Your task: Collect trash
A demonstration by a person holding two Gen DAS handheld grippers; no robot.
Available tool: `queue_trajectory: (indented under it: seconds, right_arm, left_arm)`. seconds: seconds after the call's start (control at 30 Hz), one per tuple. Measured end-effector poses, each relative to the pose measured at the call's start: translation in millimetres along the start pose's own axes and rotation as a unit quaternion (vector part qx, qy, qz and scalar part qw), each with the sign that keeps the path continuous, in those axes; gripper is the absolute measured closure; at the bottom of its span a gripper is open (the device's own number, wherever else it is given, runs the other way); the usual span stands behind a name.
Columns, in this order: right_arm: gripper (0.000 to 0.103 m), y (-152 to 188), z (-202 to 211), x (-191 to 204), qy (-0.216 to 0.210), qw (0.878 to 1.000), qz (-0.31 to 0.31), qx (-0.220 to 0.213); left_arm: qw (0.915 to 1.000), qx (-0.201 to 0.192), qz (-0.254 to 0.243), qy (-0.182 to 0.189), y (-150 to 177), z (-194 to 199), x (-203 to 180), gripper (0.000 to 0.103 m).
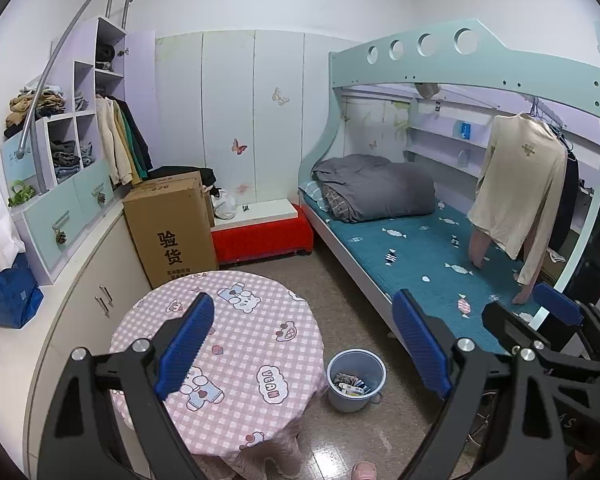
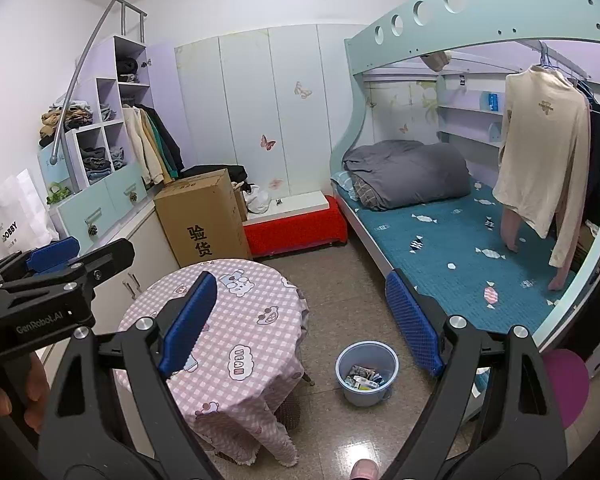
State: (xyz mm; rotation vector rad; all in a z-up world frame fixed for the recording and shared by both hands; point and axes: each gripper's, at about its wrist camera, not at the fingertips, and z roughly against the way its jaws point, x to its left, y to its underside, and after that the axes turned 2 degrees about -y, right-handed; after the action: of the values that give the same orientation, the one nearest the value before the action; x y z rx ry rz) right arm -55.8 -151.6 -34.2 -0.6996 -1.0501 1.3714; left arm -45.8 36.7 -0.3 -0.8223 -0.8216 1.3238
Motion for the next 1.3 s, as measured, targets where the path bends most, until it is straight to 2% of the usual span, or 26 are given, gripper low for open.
queue_trajectory:
  seconds: [1.0,1.3]
  right_arm:
    - [0.018,-3.7,-13.6,-0.7,-0.002,1.000,-0.003,0.013]
    - [0.018,-4.8,-18.3,-7.0,0.001,1.000,-0.003,0.015]
  left_arm:
    - [0.9999,0.011,0.001,0.008,-0.3,-15.3,6.0,0.014]
    - [0.9998,0.012,-0.004,0.013,-1.8,-25.4,-2.8,0.014]
